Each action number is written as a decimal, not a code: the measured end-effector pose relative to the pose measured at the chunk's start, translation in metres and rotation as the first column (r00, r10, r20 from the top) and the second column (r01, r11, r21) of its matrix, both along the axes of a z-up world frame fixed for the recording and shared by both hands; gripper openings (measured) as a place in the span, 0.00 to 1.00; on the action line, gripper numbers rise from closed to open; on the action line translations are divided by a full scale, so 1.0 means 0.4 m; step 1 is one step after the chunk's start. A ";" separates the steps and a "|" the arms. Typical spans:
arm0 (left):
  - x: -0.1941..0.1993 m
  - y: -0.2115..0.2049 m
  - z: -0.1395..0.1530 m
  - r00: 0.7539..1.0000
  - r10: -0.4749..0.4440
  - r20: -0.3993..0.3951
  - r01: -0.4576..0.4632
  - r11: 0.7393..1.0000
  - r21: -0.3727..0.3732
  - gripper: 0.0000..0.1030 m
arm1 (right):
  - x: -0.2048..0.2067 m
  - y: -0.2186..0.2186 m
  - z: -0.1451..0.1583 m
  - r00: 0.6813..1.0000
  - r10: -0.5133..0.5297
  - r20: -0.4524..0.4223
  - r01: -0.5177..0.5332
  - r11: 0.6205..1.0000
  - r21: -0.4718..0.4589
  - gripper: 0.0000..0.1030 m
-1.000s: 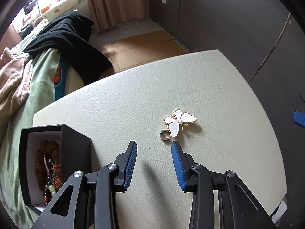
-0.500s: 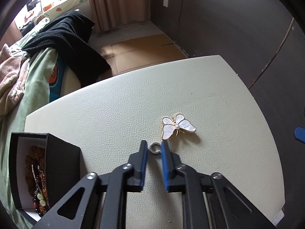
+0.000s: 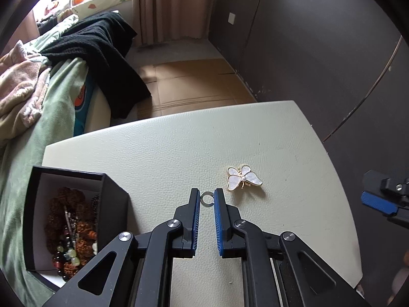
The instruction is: Organize jewelry
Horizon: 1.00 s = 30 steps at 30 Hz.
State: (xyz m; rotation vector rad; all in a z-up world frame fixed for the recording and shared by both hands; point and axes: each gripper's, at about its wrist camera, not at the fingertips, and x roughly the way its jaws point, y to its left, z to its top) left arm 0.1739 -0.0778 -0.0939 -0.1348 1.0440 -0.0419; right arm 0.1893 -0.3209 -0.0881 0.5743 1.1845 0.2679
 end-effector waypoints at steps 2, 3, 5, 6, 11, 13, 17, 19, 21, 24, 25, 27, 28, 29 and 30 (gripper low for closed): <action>-0.011 0.009 0.017 1.000 0.009 0.017 -0.008 1.000 -0.005 0.11 | 0.002 0.009 -0.002 1.000 0.011 0.002 -0.011 1.000 -0.012 0.63; -0.017 0.014 0.024 1.000 0.012 0.026 -0.012 1.000 -0.006 0.11 | 0.003 0.013 -0.003 1.000 0.017 0.003 -0.017 1.000 -0.013 0.63; -0.035 0.026 0.045 0.999 0.024 0.045 -0.023 1.000 -0.019 0.11 | 0.006 0.023 -0.005 0.999 0.032 0.008 -0.032 0.999 -0.006 0.63; -0.043 0.034 0.053 0.998 0.031 0.052 -0.030 0.999 -0.026 0.11 | 0.007 0.029 -0.006 0.999 0.038 0.010 -0.038 0.999 -0.005 0.63; -0.073 0.081 0.084 0.993 0.083 0.083 -0.078 0.995 -0.054 0.11 | 0.008 0.065 -0.006 0.997 0.074 0.027 -0.073 0.997 -0.029 0.63; -0.077 0.095 0.091 0.991 0.102 0.091 -0.096 0.993 -0.066 0.11 | 0.007 0.082 -0.003 0.995 0.090 0.040 -0.089 0.995 -0.037 0.63; -0.085 0.118 0.101 0.986 0.132 0.102 -0.124 0.989 -0.075 0.11 | 0.004 0.117 0.006 0.990 0.125 0.067 -0.120 0.989 -0.082 0.63; -0.091 0.131 0.108 0.984 0.143 0.109 -0.135 0.988 -0.079 0.11 | 0.004 0.132 0.007 0.986 0.148 0.077 -0.140 0.986 -0.095 0.63; -0.095 0.149 0.115 0.981 0.154 0.114 -0.145 0.985 -0.089 0.11 | 0.006 0.150 0.003 0.981 0.173 0.081 -0.164 0.981 -0.107 0.63; -0.105 0.178 0.127 0.977 0.176 0.124 -0.164 0.981 -0.101 0.11 | 0.015 0.182 -0.009 0.975 0.213 0.071 -0.201 0.969 -0.146 0.63; -0.106 0.186 0.130 0.975 0.183 0.126 -0.170 0.980 -0.105 0.11 | 0.018 0.191 -0.013 0.972 0.226 0.070 -0.213 0.964 -0.161 0.63; -0.110 0.206 0.137 0.971 0.199 0.131 -0.185 0.976 -0.112 0.11 | 0.022 0.208 -0.019 0.965 0.252 0.072 -0.236 0.955 -0.182 0.63; -0.112 0.213 0.137 0.970 0.205 0.133 -0.190 0.975 -0.114 0.11 | 0.025 0.218 -0.023 0.961 0.266 0.074 -0.248 0.950 -0.191 0.63; -0.114 0.225 0.139 0.967 0.217 0.133 -0.202 0.972 -0.117 0.11 | 0.028 0.226 -0.026 0.958 0.278 0.074 -0.259 0.946 -0.197 0.63; -0.114 0.235 0.139 0.965 0.226 0.132 -0.211 0.970 -0.121 0.11 | 0.031 0.234 -0.029 0.955 0.289 0.073 -0.269 0.941 -0.204 0.63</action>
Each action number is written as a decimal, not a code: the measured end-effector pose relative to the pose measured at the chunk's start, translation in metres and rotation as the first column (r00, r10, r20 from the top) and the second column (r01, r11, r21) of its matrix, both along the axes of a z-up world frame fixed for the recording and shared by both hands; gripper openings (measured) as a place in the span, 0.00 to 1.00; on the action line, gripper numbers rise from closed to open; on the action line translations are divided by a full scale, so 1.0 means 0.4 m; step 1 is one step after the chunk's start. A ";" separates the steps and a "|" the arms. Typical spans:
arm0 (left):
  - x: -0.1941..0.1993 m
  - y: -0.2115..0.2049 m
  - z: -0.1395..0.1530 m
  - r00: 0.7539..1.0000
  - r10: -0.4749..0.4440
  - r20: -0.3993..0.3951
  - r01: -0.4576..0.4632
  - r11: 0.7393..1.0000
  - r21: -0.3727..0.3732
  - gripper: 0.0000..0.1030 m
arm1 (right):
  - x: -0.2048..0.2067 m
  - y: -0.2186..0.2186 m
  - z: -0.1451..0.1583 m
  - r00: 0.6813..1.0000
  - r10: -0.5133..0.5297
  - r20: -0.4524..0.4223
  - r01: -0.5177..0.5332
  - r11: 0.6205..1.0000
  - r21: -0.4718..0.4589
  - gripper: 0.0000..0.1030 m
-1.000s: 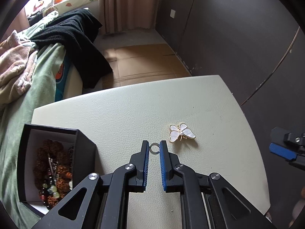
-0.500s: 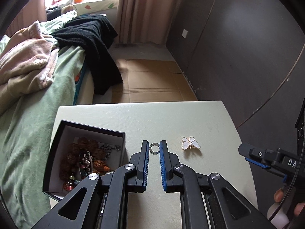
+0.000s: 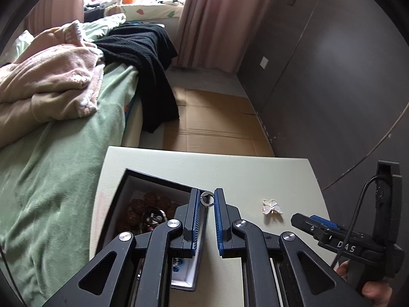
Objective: Organize jewelry
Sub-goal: 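Lower the small ring into the box and open the left tool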
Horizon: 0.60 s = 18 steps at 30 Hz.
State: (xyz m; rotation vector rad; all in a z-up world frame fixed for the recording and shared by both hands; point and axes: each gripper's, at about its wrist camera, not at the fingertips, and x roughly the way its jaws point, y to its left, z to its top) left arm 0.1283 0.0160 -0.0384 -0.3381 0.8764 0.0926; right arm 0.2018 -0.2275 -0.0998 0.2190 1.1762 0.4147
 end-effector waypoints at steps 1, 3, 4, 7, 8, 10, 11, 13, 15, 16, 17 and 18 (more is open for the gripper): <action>0.000 0.009 -0.001 1.000 0.006 0.000 -0.006 1.000 -0.004 0.11 | 0.002 0.007 -0.004 1.000 0.006 0.003 -0.006 1.000 -0.006 0.63; -0.001 0.032 -0.006 1.000 0.022 -0.007 -0.022 1.000 -0.015 0.11 | 0.006 0.017 -0.014 1.000 0.007 0.003 -0.007 1.000 -0.019 0.63; -0.001 0.044 -0.010 1.000 0.029 -0.011 -0.029 0.999 -0.023 0.11 | 0.008 0.022 -0.021 1.000 0.007 0.000 -0.007 1.000 -0.025 0.63; -0.004 0.074 -0.021 0.999 0.044 -0.022 -0.045 0.998 -0.043 0.11 | 0.014 0.044 -0.036 1.000 0.012 -0.001 -0.012 0.999 -0.035 0.63; -0.004 0.082 -0.024 0.998 0.048 -0.026 -0.049 0.998 -0.046 0.11 | 0.015 0.052 -0.039 1.000 0.015 0.002 -0.015 0.999 -0.044 0.63; -0.006 0.098 -0.030 0.998 0.055 -0.035 -0.056 0.997 -0.050 0.11 | 0.013 0.074 -0.041 0.999 0.026 0.025 -0.024 0.997 -0.072 0.63; -0.008 0.105 -0.033 0.998 0.057 -0.040 -0.059 0.997 -0.053 0.11 | 0.012 0.083 -0.042 0.999 0.027 0.037 -0.024 0.996 -0.089 0.63; -0.012 0.117 -0.038 0.997 0.061 -0.048 -0.063 0.996 -0.059 0.11 | 0.013 0.104 -0.046 0.998 0.012 0.061 -0.004 0.990 -0.139 0.63; -0.017 0.131 -0.045 0.996 0.063 -0.060 -0.066 0.996 -0.064 0.11 | 0.015 0.123 -0.050 0.997 0.003 0.083 0.011 0.985 -0.172 0.63; -0.018 0.135 -0.047 0.996 0.062 -0.065 -0.066 0.996 -0.065 0.11 | 0.018 0.132 -0.054 0.996 0.006 0.090 0.010 0.983 -0.184 0.63; -0.020 0.141 -0.050 0.995 0.062 -0.073 -0.067 0.996 -0.063 0.11 | 0.020 0.140 -0.059 0.996 0.008 0.093 0.011 0.981 -0.195 0.63; -0.021 0.144 -0.053 0.995 0.062 -0.083 -0.067 0.996 -0.060 0.11 | 0.022 0.148 -0.067 0.996 0.007 0.092 0.013 0.977 -0.211 0.63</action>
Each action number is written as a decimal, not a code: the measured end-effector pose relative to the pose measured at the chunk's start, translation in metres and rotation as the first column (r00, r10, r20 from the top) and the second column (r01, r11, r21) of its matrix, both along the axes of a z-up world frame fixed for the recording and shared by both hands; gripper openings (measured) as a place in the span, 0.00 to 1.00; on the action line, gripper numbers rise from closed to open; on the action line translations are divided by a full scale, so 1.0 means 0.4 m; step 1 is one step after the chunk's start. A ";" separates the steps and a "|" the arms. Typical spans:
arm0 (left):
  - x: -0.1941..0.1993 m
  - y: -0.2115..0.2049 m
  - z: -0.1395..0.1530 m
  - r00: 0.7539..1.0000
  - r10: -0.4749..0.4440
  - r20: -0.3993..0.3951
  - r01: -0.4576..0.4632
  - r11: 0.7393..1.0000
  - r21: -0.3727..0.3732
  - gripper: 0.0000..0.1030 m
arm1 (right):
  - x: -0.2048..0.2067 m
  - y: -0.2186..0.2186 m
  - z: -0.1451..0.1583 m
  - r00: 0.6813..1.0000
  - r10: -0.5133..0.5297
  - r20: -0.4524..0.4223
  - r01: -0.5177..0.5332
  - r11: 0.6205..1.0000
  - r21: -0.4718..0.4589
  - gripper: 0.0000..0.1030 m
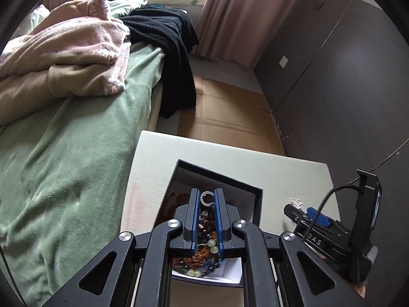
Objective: Organize jewelry
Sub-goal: 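Lower the small ring into the box and open the left tool, then grasp the white butterfly pendant with the right tool and drop it into the box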
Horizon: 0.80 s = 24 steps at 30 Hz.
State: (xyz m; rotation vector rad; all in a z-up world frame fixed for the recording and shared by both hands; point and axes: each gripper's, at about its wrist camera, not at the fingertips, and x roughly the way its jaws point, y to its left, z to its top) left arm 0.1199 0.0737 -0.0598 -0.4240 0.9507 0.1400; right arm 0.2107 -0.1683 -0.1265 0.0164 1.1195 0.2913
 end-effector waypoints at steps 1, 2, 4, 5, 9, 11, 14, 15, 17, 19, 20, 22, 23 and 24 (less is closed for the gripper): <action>-0.001 0.003 -0.003 1.000 0.000 -0.006 0.000 1.000 -0.001 0.11 | 0.001 0.005 -0.006 1.000 -0.005 0.003 0.005 1.000 -0.018 0.63; -0.002 0.008 -0.007 1.000 -0.001 -0.014 0.001 1.000 -0.008 0.11 | -0.001 0.011 -0.004 0.999 -0.013 0.030 0.015 0.999 -0.046 0.62; -0.002 0.013 -0.012 1.000 -0.006 -0.021 0.006 1.000 -0.023 0.11 | -0.002 0.017 -0.002 0.998 -0.031 0.049 0.036 0.995 -0.098 0.45; -0.002 0.015 -0.014 1.000 -0.009 -0.025 0.008 1.000 -0.028 0.11 | -0.004 0.018 -0.001 0.998 -0.034 0.057 0.041 0.993 -0.113 0.42; 0.002 0.024 -0.022 0.999 -0.020 -0.048 0.016 0.997 -0.077 0.12 | -0.008 0.007 0.007 0.999 -0.030 0.037 0.033 0.997 -0.071 0.42; 0.008 0.029 -0.035 0.997 -0.040 -0.070 0.031 0.992 -0.122 0.17 | -0.012 0.000 0.023 0.999 -0.028 0.031 0.030 0.998 -0.052 0.42; 0.009 0.039 -0.040 0.997 -0.023 -0.079 0.012 0.991 -0.132 0.52 | -0.026 -0.008 0.060 0.999 -0.024 0.041 0.024 1.000 0.011 0.42; 0.005 0.047 -0.037 0.998 -0.019 -0.061 0.009 0.987 -0.163 0.54 | -0.031 -0.010 0.069 0.999 -0.023 0.047 0.022 0.999 0.030 0.42; -0.001 0.056 -0.025 0.999 -0.002 -0.048 -0.007 0.984 -0.177 0.55 | -0.041 -0.015 0.097 0.998 -0.021 0.061 0.016 0.997 0.081 0.42; -0.006 0.062 -0.010 0.999 0.015 -0.034 -0.021 0.987 -0.161 0.57 | -0.053 -0.017 0.121 0.998 -0.010 0.069 0.000 0.990 0.139 0.42; -0.010 0.066 -0.003 0.999 0.024 -0.028 -0.028 0.987 -0.158 0.58 | -0.059 -0.015 0.129 0.997 -0.002 0.072 -0.010 0.986 0.166 0.42; -0.016 0.076 0.006 0.999 0.036 -0.014 -0.038 0.984 -0.172 0.58 | -0.078 -0.008 0.151 0.996 0.024 0.083 -0.042 0.974 0.223 0.42; -0.020 0.084 0.011 0.999 0.047 -0.009 -0.048 0.983 -0.178 0.58 | -0.088 -0.002 0.162 0.995 0.041 0.090 -0.063 0.966 0.249 0.42; -0.025 0.092 0.016 0.998 0.057 -0.004 -0.056 0.982 -0.178 0.58 | -0.094 0.008 0.168 0.994 0.054 0.095 -0.078 0.961 0.267 0.42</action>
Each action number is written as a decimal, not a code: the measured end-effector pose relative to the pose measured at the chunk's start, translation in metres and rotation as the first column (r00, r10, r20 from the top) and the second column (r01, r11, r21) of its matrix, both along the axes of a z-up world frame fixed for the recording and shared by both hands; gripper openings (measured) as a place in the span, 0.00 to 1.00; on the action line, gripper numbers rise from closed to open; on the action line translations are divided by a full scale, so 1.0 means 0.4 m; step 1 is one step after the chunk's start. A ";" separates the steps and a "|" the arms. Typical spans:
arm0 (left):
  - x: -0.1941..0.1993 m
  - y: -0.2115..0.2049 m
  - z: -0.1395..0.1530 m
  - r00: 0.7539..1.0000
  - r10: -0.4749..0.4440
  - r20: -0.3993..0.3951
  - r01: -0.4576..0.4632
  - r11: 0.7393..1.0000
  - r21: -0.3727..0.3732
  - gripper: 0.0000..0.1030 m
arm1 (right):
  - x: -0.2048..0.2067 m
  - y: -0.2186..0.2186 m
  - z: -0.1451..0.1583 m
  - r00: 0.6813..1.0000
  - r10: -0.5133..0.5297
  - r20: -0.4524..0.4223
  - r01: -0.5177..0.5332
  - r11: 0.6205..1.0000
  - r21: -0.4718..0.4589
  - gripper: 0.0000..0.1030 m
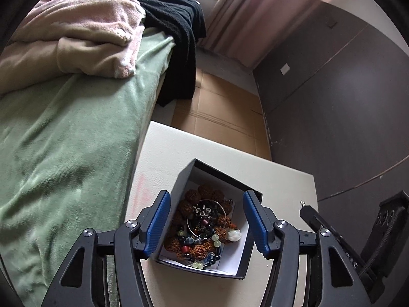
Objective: Organize jewelry
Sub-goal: 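Grasp the white butterfly pendant with the right tool and drop it into the box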
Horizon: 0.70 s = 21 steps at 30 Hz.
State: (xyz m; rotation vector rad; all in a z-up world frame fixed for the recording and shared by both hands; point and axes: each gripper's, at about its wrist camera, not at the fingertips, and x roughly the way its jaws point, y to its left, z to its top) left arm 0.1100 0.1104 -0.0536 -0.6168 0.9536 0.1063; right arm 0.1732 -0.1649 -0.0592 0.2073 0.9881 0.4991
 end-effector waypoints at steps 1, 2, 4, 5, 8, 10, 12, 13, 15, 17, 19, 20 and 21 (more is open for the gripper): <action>-0.005 0.008 0.005 1.000 0.012 0.003 -0.012 1.000 0.003 0.58 | -0.010 0.010 0.011 1.000 0.023 0.005 -0.024 0.999 0.029 0.42; -0.010 0.015 0.008 1.000 0.023 0.006 -0.023 1.000 0.007 0.58 | -0.017 0.021 0.019 0.999 0.044 0.009 -0.045 0.998 0.053 0.42; -0.020 0.028 0.013 0.999 0.037 0.016 -0.038 0.999 0.007 0.59 | -0.025 0.058 0.030 0.996 0.082 0.018 -0.084 0.993 0.088 0.42; -0.026 0.037 0.017 0.999 0.046 0.024 -0.046 0.999 -0.001 0.59 | -0.034 0.073 0.036 0.994 0.107 0.022 -0.109 0.988 0.105 0.42; -0.037 0.053 0.022 0.997 0.065 0.034 -0.065 0.998 -0.008 0.59 | -0.054 0.111 0.042 0.987 0.158 0.021 -0.159 0.975 0.152 0.42; -0.040 0.063 0.023 0.996 0.077 0.036 -0.077 0.997 -0.008 0.59 | -0.059 0.131 0.037 0.983 0.186 0.015 -0.185 0.964 0.192 0.42; -0.044 0.071 0.024 0.995 0.087 0.040 -0.087 0.996 -0.013 0.59 | -0.062 0.153 0.036 0.977 0.211 0.013 -0.208 0.953 0.222 0.42; -0.044 0.072 0.026 0.995 0.090 0.040 -0.090 0.996 -0.011 0.59 | -0.065 0.164 0.035 0.975 0.222 0.010 -0.219 0.948 0.231 0.43; -0.045 0.073 0.028 0.995 0.095 0.041 -0.095 0.995 -0.002 0.60 | -0.058 0.177 0.025 0.966 0.256 -0.031 -0.241 0.938 0.247 0.59; -0.046 0.071 0.028 0.995 0.097 0.039 -0.097 0.995 0.006 0.65 | -0.051 0.147 0.019 0.974 0.223 -0.046 -0.203 0.943 0.263 0.69; -0.049 0.062 0.028 0.995 0.095 0.035 -0.095 0.995 0.017 0.67 | -0.044 0.120 0.019 0.981 0.187 -0.053 -0.168 0.954 0.250 0.71; -0.048 0.057 0.027 0.995 0.092 0.032 -0.093 0.995 0.022 0.67 | -0.041 0.100 0.020 0.984 0.167 -0.062 -0.148 0.958 0.244 0.71; -0.048 0.051 0.027 0.996 0.090 0.030 -0.090 0.995 0.029 0.67 | -0.041 0.086 0.023 0.986 0.154 -0.062 -0.135 0.961 0.242 0.71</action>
